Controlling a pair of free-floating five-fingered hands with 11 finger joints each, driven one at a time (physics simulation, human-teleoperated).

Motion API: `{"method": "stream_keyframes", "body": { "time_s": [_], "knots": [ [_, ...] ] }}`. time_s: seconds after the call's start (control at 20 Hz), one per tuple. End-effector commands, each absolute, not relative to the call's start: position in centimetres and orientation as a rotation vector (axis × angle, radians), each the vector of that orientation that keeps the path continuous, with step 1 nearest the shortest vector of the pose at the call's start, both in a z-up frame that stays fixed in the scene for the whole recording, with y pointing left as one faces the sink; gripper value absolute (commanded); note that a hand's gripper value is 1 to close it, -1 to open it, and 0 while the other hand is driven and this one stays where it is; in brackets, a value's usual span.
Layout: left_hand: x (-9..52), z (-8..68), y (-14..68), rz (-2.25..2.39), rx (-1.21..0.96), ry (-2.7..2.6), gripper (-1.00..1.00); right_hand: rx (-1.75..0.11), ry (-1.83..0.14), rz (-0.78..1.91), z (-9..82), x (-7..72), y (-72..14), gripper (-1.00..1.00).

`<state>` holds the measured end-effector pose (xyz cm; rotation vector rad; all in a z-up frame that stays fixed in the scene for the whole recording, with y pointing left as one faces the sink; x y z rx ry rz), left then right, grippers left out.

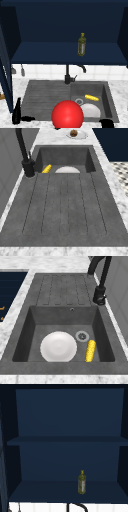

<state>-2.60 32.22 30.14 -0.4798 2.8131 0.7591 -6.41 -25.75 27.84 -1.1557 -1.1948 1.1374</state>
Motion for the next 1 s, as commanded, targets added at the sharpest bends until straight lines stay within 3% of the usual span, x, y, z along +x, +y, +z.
{"method": "stream_keyframes", "body": {
  "time_s": [0.0,0.95],
  "knots": [
    [-2.6,30.14,32.22,0.949,-0.439,2.784,-1.0,-1.156,-1.195,1.137,27.84,-6.41,-25.75,0.0],
    [-2.66,29.93,32.32,1.006,-0.419,2.772,-1.0,-1.156,-1.195,1.137,27.84,-6.41,-25.75,0.0]
  ]
}}
